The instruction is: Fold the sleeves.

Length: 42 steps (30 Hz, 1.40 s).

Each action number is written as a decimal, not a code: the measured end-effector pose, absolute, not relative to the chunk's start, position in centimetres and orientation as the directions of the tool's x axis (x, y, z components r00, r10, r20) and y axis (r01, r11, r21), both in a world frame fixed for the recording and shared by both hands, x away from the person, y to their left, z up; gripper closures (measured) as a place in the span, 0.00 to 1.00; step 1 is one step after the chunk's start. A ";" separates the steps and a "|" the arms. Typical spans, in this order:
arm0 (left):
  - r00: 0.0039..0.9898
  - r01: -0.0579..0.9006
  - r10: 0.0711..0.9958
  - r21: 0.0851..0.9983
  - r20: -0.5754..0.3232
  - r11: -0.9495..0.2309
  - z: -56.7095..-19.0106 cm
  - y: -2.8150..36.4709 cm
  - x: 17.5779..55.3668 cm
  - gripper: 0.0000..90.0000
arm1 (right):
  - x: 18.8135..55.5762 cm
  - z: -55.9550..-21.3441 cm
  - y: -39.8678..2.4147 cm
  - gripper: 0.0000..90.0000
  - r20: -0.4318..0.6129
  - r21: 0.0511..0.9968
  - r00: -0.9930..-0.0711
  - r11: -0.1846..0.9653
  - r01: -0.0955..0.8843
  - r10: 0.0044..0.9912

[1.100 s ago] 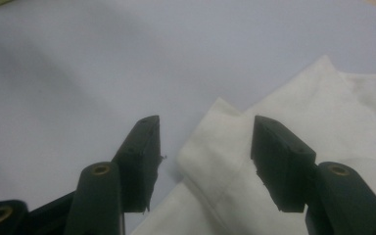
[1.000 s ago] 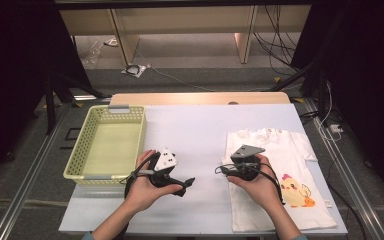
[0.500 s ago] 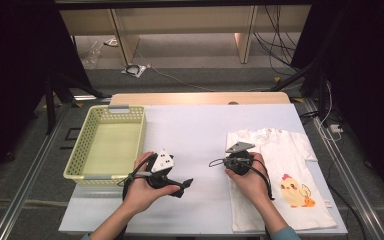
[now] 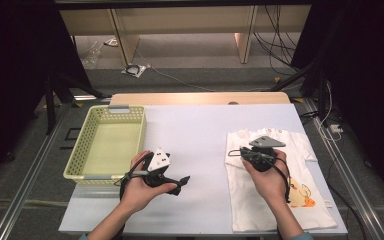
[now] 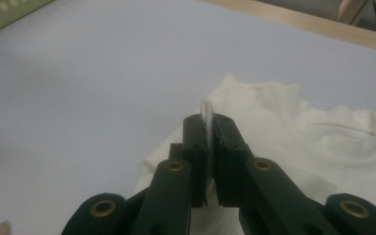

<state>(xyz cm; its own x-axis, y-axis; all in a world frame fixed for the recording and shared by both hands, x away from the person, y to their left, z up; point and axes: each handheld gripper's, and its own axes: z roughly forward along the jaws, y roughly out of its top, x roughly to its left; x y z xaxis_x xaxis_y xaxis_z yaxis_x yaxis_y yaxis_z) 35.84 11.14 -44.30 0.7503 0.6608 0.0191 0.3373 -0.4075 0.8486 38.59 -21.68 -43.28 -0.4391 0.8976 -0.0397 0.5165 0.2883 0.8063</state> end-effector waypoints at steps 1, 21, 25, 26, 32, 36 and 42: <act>0.749 0.337 0.663 0.850 0.019 -0.405 -44.3 11.2 35.9 0.01 | 38.4 -43.0 -22.3 0.95 -0.042 0.810 -0.420 0.277 0.517 0.907; 0.742 0.338 0.670 0.851 0.021 -0.401 -44.3 11.4 36.0 0.01 | 34.3 -43.4 -31.7 0.93 -0.045 0.799 -0.145 0.123 0.589 0.988; 0.740 0.342 0.672 0.851 0.018 -0.400 -44.4 11.4 36.0 0.02 | 33.7 -44.3 -32.6 0.92 -0.061 0.772 -0.128 0.128 0.623 0.990; 0.740 0.341 0.672 0.851 0.018 -0.399 -44.4 11.4 36.0 0.02 | 33.6 -44.5 -32.8 0.92 -0.057 0.764 -0.125 0.124 0.633 0.991; 0.738 0.344 0.675 0.852 0.015 -0.395 -44.3 11.5 36.0 0.02 | 33.2 -45.4 -34.0 0.88 -0.055 0.717 -0.091 0.103 0.690 0.994; 0.738 0.343 0.674 0.853 0.013 -0.393 -44.3 11.5 36.0 0.02 | 32.9 -45.8 -34.7 0.87 -0.072 0.687 -0.056 0.090 0.721 0.996; 0.740 0.341 0.672 0.854 0.015 -0.394 -44.3 11.4 36.0 0.02 | 32.6 -45.6 -35.9 0.85 -0.097 0.685 -0.012 0.075 0.725 0.995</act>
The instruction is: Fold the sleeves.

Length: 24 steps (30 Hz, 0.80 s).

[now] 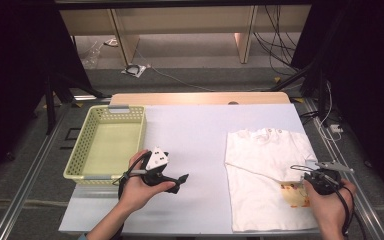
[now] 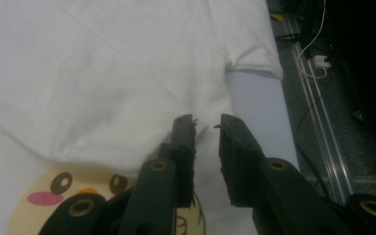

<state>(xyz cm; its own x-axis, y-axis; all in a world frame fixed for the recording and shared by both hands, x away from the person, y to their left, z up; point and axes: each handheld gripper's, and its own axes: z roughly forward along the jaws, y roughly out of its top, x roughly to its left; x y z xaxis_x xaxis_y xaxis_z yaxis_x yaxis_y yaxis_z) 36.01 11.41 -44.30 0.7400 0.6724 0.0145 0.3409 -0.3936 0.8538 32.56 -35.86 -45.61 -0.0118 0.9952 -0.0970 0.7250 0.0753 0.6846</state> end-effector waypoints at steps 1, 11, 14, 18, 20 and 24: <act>0.740 0.341 0.672 0.854 0.014 -0.394 -44.3 11.4 36.0 0.02 | 32.5 -45.5 -35.9 0.85 -0.097 0.686 -0.010 0.074 0.724 0.995; 0.740 0.345 0.672 0.856 0.005 -0.386 -44.3 11.4 36.1 0.03 | 32.9 -45.4 -35.7 0.76 -0.091 0.723 -0.079 0.121 0.680 0.993; 0.743 0.347 0.669 0.854 0.002 -0.388 -44.3 11.4 36.0 0.04 | 33.2 -45.3 -35.8 0.72 -0.100 0.736 -0.104 0.144 0.661 0.990; 0.747 0.344 0.665 0.851 0.008 -0.396 -44.3 11.4 36.1 0.02 | 33.8 -45.0 -36.1 0.63 -0.063 0.766 -0.122 0.127 0.630 0.990; 0.746 0.346 0.665 0.852 0.002 -0.392 -44.3 11.5 36.1 0.02 | 34.4 -44.7 -36.2 0.59 -0.037 0.776 -0.146 0.120 0.620 0.989; 0.743 0.343 0.669 0.857 0.003 -0.385 -44.2 11.6 36.2 0.01 | 36.0 -44.0 -36.5 0.53 0.004 0.788 -0.151 0.090 0.609 0.989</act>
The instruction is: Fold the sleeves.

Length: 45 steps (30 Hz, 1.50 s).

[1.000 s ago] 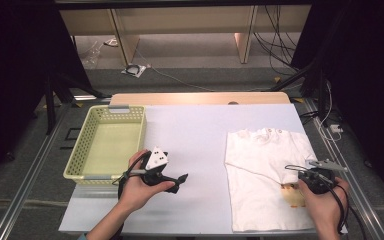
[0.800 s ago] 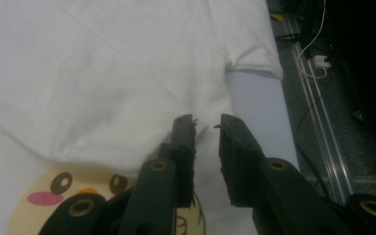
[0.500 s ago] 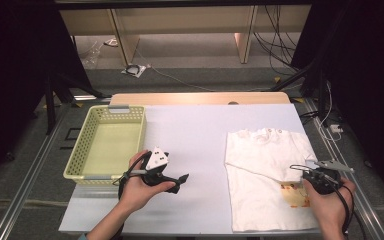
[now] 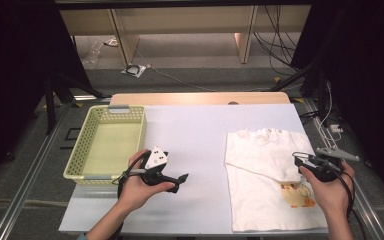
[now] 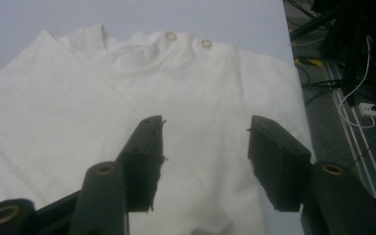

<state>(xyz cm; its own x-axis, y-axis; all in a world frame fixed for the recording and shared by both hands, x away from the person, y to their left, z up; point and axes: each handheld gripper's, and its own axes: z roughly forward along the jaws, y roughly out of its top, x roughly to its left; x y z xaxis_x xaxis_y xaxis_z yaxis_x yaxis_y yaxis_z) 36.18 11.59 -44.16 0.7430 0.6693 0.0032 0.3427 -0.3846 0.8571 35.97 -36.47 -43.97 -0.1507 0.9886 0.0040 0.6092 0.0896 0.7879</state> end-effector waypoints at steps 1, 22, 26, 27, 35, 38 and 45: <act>0.743 0.342 0.669 0.857 0.005 -0.385 -44.1 11.6 36.2 0.01 | 36.5 -43.8 -36.5 0.53 0.008 0.787 -0.156 0.090 0.610 0.988; 0.738 0.348 0.674 0.859 -0.004 -0.375 -44.1 11.8 36.2 0.02 | 45.5 -45.3 -40.4 0.72 -0.032 0.615 -0.010 0.028 0.788 0.999; 0.735 0.348 0.678 0.860 -0.005 -0.372 -44.1 11.7 36.3 0.02 | 45.9 -46.2 -41.3 0.72 -0.039 0.593 0.009 0.016 0.805 0.999; 0.736 0.349 0.677 0.859 -0.002 -0.376 -44.1 11.7 36.3 0.02 | 46.0 -46.4 -41.4 0.72 -0.035 0.585 0.015 0.008 0.811 0.999; 0.734 0.353 0.680 0.857 -0.005 -0.375 -44.2 11.7 36.3 0.02 | 46.1 -46.9 -41.9 0.76 0.000 0.575 0.028 -0.023 0.818 1.000; 0.733 0.350 0.681 0.859 -0.003 -0.373 -44.2 11.8 36.3 0.02 | 46.1 -46.9 -42.0 0.82 0.006 0.570 0.020 -0.020 0.822 1.000; 0.733 0.347 0.680 0.860 -0.001 -0.374 -44.1 11.8 36.2 0.03 | 46.3 -46.9 -42.3 0.93 0.048 0.560 0.029 -0.051 0.827 0.998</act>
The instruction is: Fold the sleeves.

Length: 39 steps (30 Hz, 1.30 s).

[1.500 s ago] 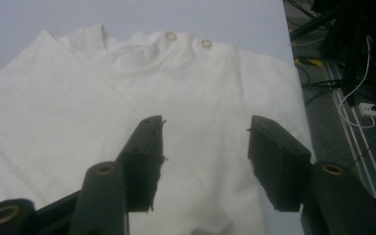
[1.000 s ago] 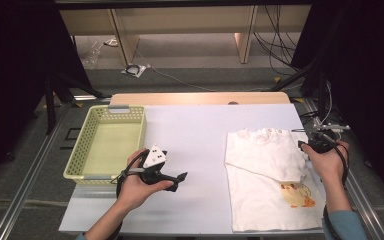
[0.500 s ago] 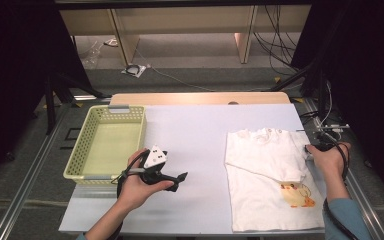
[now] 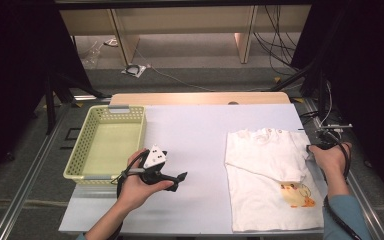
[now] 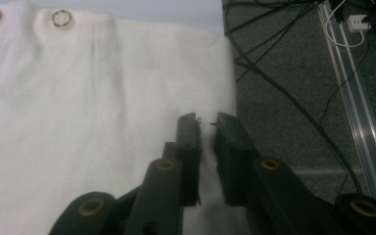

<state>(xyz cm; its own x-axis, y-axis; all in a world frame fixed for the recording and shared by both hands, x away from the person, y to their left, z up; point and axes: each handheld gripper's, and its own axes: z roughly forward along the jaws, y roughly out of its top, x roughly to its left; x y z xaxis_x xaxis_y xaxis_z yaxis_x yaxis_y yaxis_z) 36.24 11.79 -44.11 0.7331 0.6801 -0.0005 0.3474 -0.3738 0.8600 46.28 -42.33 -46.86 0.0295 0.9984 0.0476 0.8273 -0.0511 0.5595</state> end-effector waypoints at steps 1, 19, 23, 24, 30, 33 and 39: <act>0.734 0.346 0.679 0.860 0.000 -0.375 -44.1 11.8 36.2 0.03 | 46.3 -46.9 -42.4 0.95 0.053 0.561 0.032 -0.057 0.826 0.998; 0.733 0.347 0.680 0.864 -0.006 -0.366 -44.1 11.8 36.4 0.03 | 45.6 -46.7 -42.7 1.00 0.146 0.594 0.095 -0.164 0.788 0.985; 0.732 0.346 0.682 0.864 -0.005 -0.365 -44.0 11.8 36.3 0.03 | 45.3 -45.9 -42.4 1.00 0.143 0.617 0.082 -0.154 0.772 0.986; 0.732 0.342 0.681 0.865 -0.001 -0.366 -44.0 11.8 36.3 0.03 | 45.3 -45.7 -42.2 1.00 0.145 0.624 0.080 -0.154 0.766 0.986; 0.730 0.346 0.684 0.865 -0.005 -0.364 -43.9 11.9 36.4 0.03 | 44.7 -44.8 -41.2 1.00 0.173 0.649 0.050 -0.152 0.746 0.984; 0.730 0.345 0.683 0.865 -0.004 -0.364 -43.9 11.9 36.4 0.03 | 44.6 -44.4 -40.8 1.00 0.155 0.669 0.025 -0.123 0.733 0.988; 0.729 0.346 0.684 0.865 -0.004 -0.363 -43.9 11.9 36.3 0.03 | 44.2 -43.1 -39.0 1.00 0.142 0.693 -0.022 -0.084 0.716 0.990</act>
<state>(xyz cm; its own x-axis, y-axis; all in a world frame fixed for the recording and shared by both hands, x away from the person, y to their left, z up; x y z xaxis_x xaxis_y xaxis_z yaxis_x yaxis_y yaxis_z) 36.35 11.91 -43.92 0.7293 0.6842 -0.0045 0.3456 -0.3627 0.8655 44.19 -39.04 -43.10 -0.0220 0.9896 0.1424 0.7158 -0.0839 0.6932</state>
